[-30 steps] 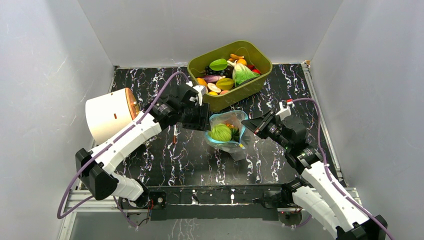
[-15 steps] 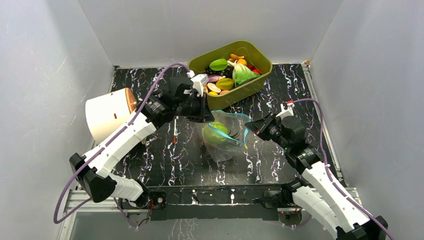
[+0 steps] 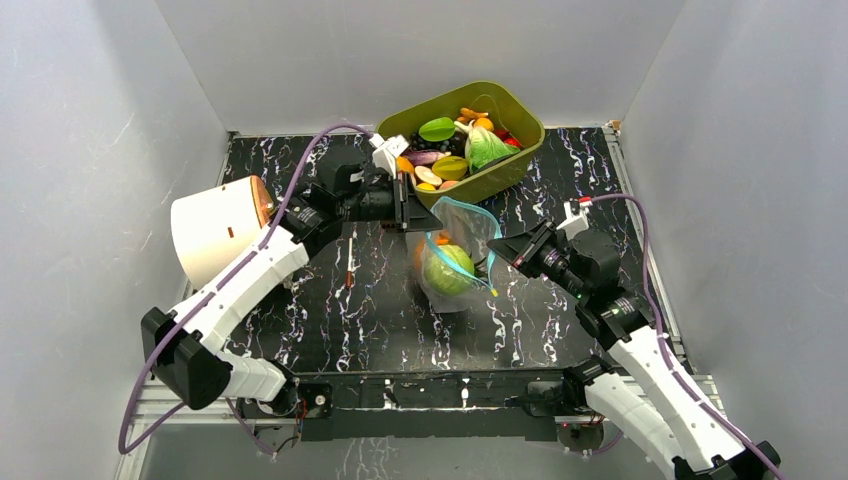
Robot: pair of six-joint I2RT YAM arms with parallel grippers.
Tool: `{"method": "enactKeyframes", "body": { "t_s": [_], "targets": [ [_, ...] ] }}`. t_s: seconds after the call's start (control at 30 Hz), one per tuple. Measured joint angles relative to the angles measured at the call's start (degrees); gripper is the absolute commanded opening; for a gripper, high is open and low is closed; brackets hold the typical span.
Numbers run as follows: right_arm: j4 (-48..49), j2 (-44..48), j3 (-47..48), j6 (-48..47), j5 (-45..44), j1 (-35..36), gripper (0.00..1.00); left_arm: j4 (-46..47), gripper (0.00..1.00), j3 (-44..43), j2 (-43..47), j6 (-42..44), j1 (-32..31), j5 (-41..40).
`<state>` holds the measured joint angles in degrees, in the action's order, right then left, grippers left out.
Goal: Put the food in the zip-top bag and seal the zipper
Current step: Adjust the zipper food storage bag at the center of the board.
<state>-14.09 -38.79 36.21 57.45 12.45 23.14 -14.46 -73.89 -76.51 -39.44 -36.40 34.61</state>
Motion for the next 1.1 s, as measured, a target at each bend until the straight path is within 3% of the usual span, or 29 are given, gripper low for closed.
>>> {"method": "enactKeyframes", "body": {
  "t_s": [0.17, 0.27, 0.47, 0.57, 0.8, 1.1],
  "targets": [
    [3.7, 2.4, 0.0, 6.7, 1.9, 0.0, 0.00, 1.7, 0.48, -1.6, -4.0, 0.1, 0.5, -0.1],
    [4.4, 3.5, 0.0, 8.9, 1.6, 0.0, 0.00, -0.7, 0.58, -4.6, -7.0, 1.9, 0.6, -2.9],
    [6.1, 3.5, -2.9, 11.6, 1.0, 0.0, 0.00, -11.3, 0.58, -11.6, -8.2, 7.0, 0.7, -14.7],
    [5.8, 3.3, -4.5, 12.5, 1.0, 0.0, 0.00, -13.6, 0.60, -10.6, -6.1, 7.5, 0.8, -17.6],
    [6.3, 3.3, -4.6, 13.4, 0.5, 0.0, 0.00, -10.2, 0.69, 6.0, 6.9, 3.0, 0.9, -14.1],
    [7.3, 2.4, -4.5, 16.0, -0.5, 0.0, 0.00, 8.7, 0.64, 25.9, 15.3, -8.9, 0.8, -5.2]
  ]
}}
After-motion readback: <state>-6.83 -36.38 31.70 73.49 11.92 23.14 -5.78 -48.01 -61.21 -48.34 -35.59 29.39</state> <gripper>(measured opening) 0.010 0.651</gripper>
